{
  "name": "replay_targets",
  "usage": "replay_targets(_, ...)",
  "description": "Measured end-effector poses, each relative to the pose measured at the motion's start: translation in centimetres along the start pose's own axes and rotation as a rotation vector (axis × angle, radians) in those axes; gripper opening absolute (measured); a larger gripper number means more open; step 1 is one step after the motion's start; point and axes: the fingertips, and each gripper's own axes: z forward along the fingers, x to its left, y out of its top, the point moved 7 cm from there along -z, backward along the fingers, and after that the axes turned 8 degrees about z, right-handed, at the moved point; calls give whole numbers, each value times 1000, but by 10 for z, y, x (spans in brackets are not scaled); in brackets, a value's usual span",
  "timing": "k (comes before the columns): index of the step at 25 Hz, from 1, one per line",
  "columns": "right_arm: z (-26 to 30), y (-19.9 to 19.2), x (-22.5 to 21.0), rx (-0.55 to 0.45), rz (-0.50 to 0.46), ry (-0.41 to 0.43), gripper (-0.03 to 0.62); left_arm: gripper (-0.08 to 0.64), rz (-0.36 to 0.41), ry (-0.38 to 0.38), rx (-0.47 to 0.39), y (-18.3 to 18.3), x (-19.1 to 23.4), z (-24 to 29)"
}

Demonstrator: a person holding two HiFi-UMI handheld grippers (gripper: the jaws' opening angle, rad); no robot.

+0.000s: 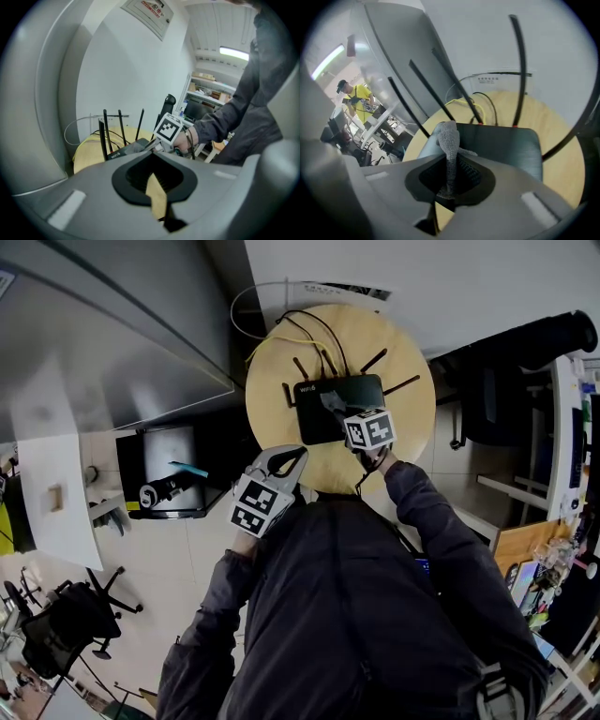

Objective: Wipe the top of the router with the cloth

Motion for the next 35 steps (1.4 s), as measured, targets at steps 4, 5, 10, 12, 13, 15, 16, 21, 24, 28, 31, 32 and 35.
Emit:
replay_targets(4,25,-6,43,40,-34,58,32,0,0,8,-3,0,2,-4)
replay_targets(5,30,-7,52,49,-41,66,32,0,-1,10,-2,0,2,-5)
replay_targets(10,47,-13,70,88,-63,77,32,0,-9,29,0,-7,4,-11)
replay_targets(12,48,-15,67,99,-60,66,32,0,-9,33,-8,-8,4,-13)
replay_targets(13,46,-16,64,103,-60,58,32,0,-10,32,-10,-8,4,-13)
replay_targets(15,42,-16,57,106,-68,43,32,0,-14,27,-8,-9,3,-13)
replay_targets(16,40,-16,52,106,-67,35,32,0,-14,25,-8,-9,3,-12)
replay_targets(21,24,-18,21,88,-30,-5,32,0,-2,9,-17,-4,3,-6)
replay_targets(24,12,-20,0,77,-19,-36,32,0,5,-1,-19,-3,2,-3)
replay_targets(28,-6,-24,-34,62,20,-89,32,0,12,-17,-14,-1,2,-1)
replay_targets(31,-19,-25,-59,40,62,-115,32,0,14,-24,-8,1,3,0)
replay_targets(32,-23,-25,-67,33,77,-123,32,0,14,-24,-8,1,3,0)
replay_targets(35,-34,-27,-87,17,129,-151,32,0,12,-20,-8,1,4,-1)
